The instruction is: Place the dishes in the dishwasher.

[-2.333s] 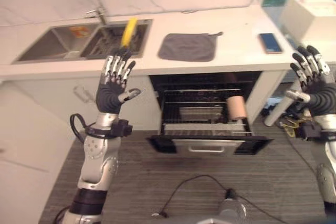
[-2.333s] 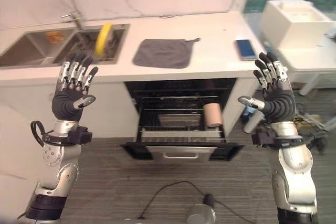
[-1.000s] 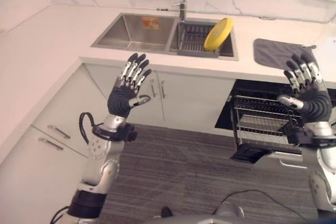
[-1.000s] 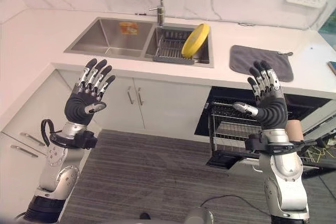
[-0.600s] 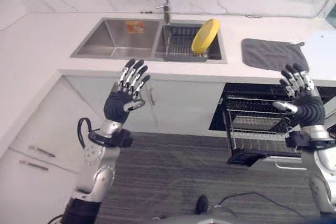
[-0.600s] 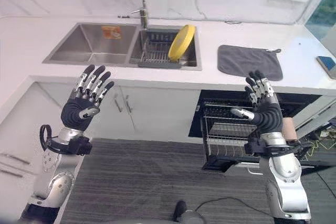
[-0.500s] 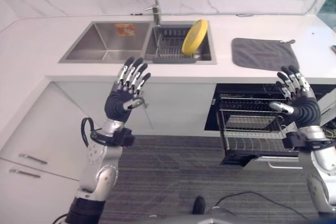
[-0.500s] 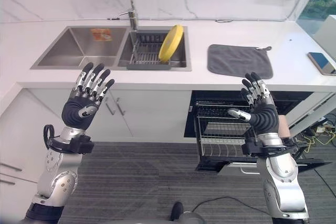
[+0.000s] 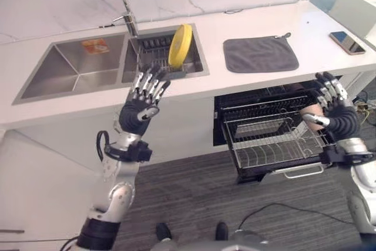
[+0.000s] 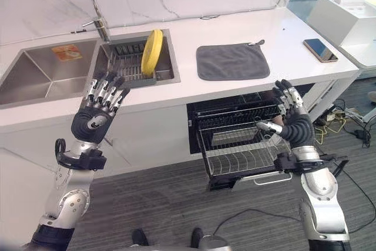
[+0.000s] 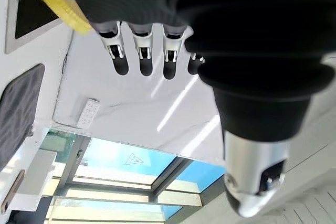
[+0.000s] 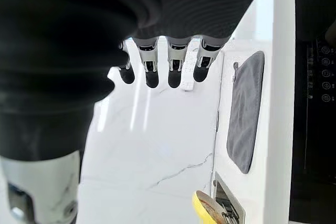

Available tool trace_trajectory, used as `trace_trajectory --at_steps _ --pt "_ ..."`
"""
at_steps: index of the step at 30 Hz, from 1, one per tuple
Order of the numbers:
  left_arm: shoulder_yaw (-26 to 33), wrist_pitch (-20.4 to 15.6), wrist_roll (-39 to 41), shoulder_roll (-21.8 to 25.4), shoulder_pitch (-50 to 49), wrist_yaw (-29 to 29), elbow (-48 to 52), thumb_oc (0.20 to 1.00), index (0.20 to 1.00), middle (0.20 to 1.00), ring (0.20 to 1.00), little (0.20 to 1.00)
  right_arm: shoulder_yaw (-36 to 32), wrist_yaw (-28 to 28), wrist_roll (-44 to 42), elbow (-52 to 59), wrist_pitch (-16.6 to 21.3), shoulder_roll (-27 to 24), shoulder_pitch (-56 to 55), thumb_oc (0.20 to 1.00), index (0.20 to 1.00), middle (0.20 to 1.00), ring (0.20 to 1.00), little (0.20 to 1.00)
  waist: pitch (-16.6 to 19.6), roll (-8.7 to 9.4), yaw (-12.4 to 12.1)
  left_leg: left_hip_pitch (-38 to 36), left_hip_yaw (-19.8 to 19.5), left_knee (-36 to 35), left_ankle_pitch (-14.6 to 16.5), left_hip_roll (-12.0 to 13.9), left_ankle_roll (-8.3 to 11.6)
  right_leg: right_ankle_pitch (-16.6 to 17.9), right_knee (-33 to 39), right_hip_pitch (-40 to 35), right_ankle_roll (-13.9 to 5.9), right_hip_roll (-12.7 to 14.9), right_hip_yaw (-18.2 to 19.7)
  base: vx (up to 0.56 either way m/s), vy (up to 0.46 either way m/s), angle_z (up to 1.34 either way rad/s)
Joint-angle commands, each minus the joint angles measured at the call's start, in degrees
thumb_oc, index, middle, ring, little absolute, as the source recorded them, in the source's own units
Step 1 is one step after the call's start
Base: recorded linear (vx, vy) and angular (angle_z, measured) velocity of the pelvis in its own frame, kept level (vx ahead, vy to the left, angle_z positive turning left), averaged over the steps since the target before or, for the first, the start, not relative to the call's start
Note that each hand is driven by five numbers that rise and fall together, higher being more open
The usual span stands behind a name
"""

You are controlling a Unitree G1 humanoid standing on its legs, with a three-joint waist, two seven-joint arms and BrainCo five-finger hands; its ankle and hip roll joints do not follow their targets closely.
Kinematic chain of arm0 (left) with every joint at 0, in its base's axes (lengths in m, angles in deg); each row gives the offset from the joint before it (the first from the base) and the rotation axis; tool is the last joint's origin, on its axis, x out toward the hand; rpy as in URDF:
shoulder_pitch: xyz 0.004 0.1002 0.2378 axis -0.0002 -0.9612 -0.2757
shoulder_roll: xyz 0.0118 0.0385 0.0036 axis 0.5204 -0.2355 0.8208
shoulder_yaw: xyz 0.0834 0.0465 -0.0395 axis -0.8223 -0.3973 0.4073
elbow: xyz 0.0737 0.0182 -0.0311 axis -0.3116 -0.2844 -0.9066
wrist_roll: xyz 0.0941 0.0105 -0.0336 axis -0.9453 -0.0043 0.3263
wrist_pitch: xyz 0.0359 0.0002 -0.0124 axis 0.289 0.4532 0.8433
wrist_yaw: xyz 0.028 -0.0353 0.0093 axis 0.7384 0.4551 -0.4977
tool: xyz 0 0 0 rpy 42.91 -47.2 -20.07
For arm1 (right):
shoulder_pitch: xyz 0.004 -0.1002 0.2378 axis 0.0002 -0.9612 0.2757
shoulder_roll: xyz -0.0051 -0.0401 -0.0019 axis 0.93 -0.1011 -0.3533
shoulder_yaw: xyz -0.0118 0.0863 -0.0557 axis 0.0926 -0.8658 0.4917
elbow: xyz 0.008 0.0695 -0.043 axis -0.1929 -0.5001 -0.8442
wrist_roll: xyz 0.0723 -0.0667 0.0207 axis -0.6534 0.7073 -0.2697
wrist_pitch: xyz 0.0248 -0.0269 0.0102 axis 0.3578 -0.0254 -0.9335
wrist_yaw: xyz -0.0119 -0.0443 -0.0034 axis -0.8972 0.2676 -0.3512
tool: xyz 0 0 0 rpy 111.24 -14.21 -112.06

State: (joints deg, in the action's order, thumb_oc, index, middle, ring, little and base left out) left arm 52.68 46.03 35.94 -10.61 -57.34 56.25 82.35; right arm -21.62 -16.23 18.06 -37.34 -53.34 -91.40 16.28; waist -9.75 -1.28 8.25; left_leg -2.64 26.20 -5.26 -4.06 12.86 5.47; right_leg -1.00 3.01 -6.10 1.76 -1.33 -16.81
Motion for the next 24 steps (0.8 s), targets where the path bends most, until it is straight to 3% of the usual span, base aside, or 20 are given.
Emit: trace_trajectory --at_steps 1,8,12,13,14,15,16,20,23,24 --pt "1.62 -2.91 2.87 1.81 -1.77 1.66 1.79 1.000 1.000 1.000 1.000 1.000 -2.00 1.39 -0.70 3.97 3.00 -0.52 1.53 1.000 1.000 1.000 1.000 1.000 3.75 0.60 -2.49 1.24 0.03 2.73 2.16 -2.74 -1.10 -6.46 -6.16 -0.33 -6.28 8.19 -3.48 0.28 0.380 0.16" --pt "1.33 -0.80 4.00 1.59 -2.52 3.36 2.61 1.000 1.000 1.000 1.000 1.000 -1.66 0.52 1.40 4.40 1.75 -0.55 2.33 1.000 1.000 1.000 1.000 1.000 4.03 1.15 -5.17 0.61 -3.66 0.42 3.10 -6.27 -3.50 -7.85 -10.63 -0.09 -8.12 9.48 -4.26 0.15 0.310 0.25" --pt "0.99 0.89 3.62 1.55 -2.30 4.16 3.21 1.000 1.000 1.000 1.000 1.000 -1.21 1.65 1.28 5.71 1.42 -0.88 1.86 1.000 1.000 1.000 1.000 1.000 3.16 1.85 -5.18 0.04 -4.48 0.26 3.50 -5.28 -4.74 -5.41 -25.14 7.80 -10.51 10.33 -2.77 0.04 0.166 0.09" --pt "0.83 0.92 3.50 1.85 -2.36 3.62 3.35 1.000 1.000 1.000 1.000 1.000 -1.32 1.85 1.22 5.70 1.59 -0.86 1.60 1.000 1.000 1.000 1.000 1.000 2.85 2.16 -4.84 -0.32 -4.09 0.26 3.61 -5.03 -4.42 -4.54 -24.01 9.46 -10.46 10.93 -2.86 -0.03 -0.199 -0.06" --pt "0.77 0.51 4.40 2.43 -2.19 2.69 3.24 1.000 1.000 1.000 1.000 1.000 -1.43 1.63 0.76 5.19 2.03 -1.34 1.79 1.000 1.000 1.000 1.000 1.000 2.51 2.68 -4.91 -0.68 -2.63 0.26 3.29 -4.44 -3.27 -3.99 -16.98 8.75 -9.70 11.66 -5.52 0.01 -0.394 -0.06" --pt "0.65 -0.08 4.15 2.63 -1.64 1.92 3.57 1.000 1.000 1.000 1.000 1.000 -0.88 0.69 0.16 5.19 2.48 -1.58 2.67 1.000 1.000 1.000 1.000 1.000 1.98 3.21 -4.94 -1.81 -2.09 0.26 4.59 -4.34 -2.19 -1.01 -11.53 8.98 -10.46 13.25 -7.06 0.01 -0.452 -0.08" --pt "0.60 -0.33 3.27 2.94 -1.08 1.53 3.73 1.000 1.000 1.000 1.000 1.000 -0.36 -0.20 0.10 5.28 2.80 -1.38 3.14 1.000 1.000 1.000 1.000 1.000 1.48 3.21 -4.95 -1.92 -1.61 0.54 5.02 -4.36 -2.25 -0.35 -11.00 9.14 -10.78 13.74 -7.13 -0.03 -0.513 -0.19" --pt "0.38 -2.43 3.52 2.07 -2.26 2.15 3.84 1.000 1.000 1.000 1.000 1.000 0.64 -3.28 1.21 4.71 3.98 -0.83 3.62 1.000 1.000 1.000 1.000 1.000 2.14 2.89 -5.07 -2.29 -0.10 1.67 4.05 -4.04 -1.50 1.00 -2.33 4.21 -8.87 10.36 -8.00 0.05 -0.517 0.07" --pt "0.62 -2.09 2.30 1.53 -2.34 1.57 3.72 1.000 1.000 1.000 1.000 1.000 1.06 -3.20 0.59 4.49 3.39 0.37 3.86 1.000 1.000 1.000 1.000 1.000 2.78 2.80 -4.47 -1.88 0.86 5.93 6.21 -3.74 -1.17 0.81 -0.44 2.63 -7.69 9.49 -7.63 0.10 -0.382 -0.26" --pt "0.32 -1.63 1.93 1.51 -2.15 1.09 3.66 1.000 1.000 1.000 1.000 1.000 0.91 -3.06 1.11 4.34 2.71 0.64 3.55 1.000 1.000 1.000 1.000 1.000 2.62 2.90 -3.87 -0.34 1.78 11.08 7.24 -3.09 -0.71 0.41 0.27 1.77 -6.74 8.90 -7.28 0.10 -0.452 -0.43"
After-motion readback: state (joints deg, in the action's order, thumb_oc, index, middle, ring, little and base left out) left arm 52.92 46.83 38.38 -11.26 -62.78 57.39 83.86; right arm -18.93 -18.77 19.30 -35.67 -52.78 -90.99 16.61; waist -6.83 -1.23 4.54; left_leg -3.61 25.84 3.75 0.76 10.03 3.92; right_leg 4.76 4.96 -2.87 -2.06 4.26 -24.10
